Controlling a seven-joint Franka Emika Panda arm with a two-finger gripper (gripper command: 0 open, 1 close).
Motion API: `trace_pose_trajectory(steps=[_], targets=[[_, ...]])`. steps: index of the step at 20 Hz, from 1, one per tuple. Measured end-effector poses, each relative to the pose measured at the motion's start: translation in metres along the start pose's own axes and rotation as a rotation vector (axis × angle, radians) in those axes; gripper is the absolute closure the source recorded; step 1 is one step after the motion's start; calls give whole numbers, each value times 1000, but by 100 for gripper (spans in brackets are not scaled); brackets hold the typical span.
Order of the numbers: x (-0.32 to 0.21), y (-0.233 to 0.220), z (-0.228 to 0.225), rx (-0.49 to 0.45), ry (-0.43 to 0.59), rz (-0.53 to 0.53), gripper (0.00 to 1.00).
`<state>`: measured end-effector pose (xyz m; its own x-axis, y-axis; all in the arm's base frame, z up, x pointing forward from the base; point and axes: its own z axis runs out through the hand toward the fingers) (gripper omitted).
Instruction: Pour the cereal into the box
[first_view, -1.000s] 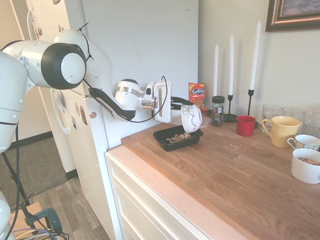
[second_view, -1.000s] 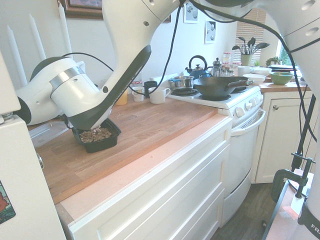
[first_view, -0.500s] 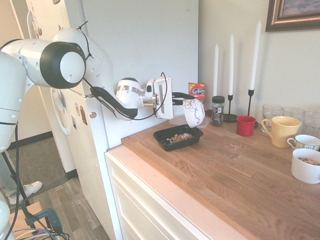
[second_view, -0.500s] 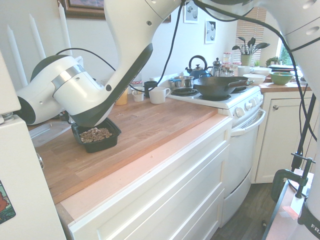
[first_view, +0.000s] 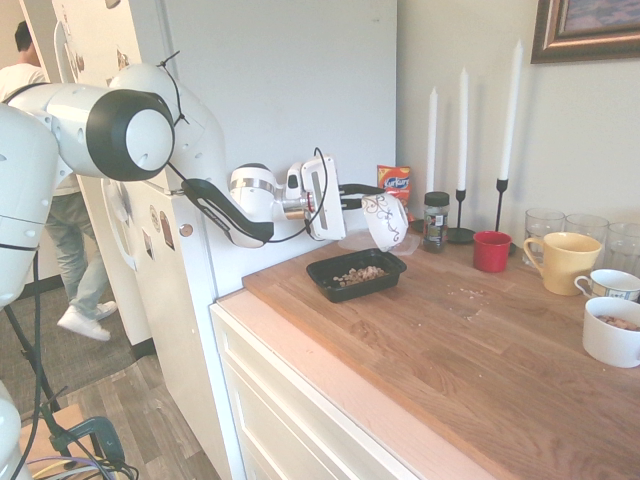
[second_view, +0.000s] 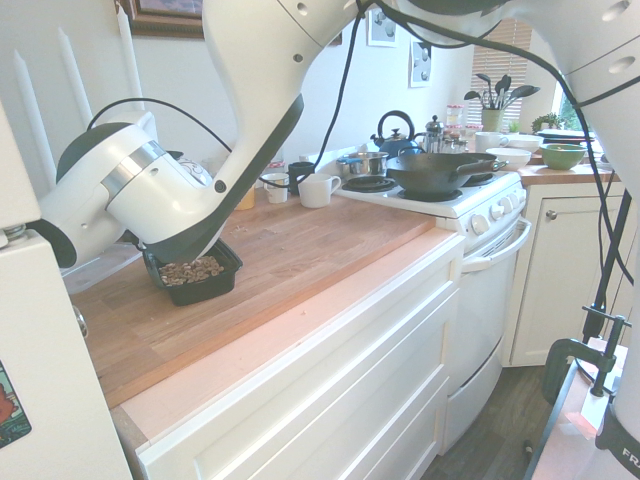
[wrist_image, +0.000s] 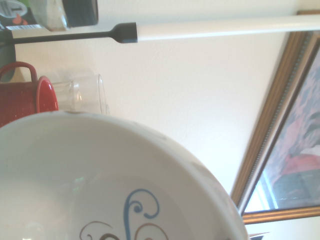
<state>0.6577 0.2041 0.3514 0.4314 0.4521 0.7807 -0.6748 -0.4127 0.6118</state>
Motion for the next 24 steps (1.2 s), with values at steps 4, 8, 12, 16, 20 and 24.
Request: trace_pose_trajectory(steps=[4,8,12,16,20,24], targets=[[-6,3,1,-44,14,-44,100],[-2,6,-2,-49,-19,-39,100],[34,29,24,-69,-175,46,100],[77,77,62,-41,-401,148,100],[81,122,109,35,-646,232,100],[51,175,190,133,-899,337,100]])
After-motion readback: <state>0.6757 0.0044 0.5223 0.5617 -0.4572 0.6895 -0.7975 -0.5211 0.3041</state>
